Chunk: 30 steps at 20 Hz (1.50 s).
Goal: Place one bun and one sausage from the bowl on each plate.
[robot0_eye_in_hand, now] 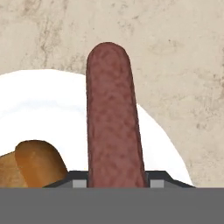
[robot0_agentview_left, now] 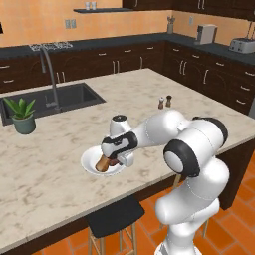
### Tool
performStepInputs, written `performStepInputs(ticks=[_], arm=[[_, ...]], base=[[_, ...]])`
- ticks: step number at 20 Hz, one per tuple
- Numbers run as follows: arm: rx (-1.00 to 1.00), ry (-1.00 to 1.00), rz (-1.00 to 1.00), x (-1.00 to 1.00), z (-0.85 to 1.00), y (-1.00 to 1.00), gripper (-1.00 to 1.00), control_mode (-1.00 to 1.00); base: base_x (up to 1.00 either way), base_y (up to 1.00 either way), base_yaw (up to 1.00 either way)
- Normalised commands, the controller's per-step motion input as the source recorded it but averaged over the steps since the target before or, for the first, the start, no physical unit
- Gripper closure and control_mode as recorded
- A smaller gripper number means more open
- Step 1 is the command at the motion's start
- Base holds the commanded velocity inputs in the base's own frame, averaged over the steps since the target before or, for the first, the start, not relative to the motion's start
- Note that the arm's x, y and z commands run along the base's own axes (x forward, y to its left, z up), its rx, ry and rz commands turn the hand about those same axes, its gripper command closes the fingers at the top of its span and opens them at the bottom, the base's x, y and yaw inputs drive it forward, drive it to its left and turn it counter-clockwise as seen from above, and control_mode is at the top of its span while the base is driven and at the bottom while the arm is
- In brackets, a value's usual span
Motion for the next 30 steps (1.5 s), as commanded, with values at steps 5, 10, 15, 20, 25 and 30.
performStepInputs(ticks=[5, 10, 15, 20, 25, 30], arm=[[0.0, 0.01, 0.18, 0.08, -0.17, 0.23, 1.0, -1.0], [0.0, 0.0, 0.12, 0.0, -0.1, 0.32, -1.0, -1.0], [0.04, -0.06, 0.04, -0.09, 0.14, -0.05, -1.0, -1.0], [0.03, -0.06, 0.0, -0.2, 0.53, -0.06, -1.0, -1.0], [0.01, 0.0, 0.0, -0.06, 0.18, -0.01, -1.0, -1.0], [0.04, -0.05, 0.0, -0.57, 0.8, -0.39, -1.0, -1.0]], base=[[0.0, 0.0, 0.0], [0.0, 0.0, 0.0], [0.0, 0.0, 0.0], [0.0, 0.0, 0.0], [0.0, 0.0, 0.0], [0.0, 0.0, 0.0]])
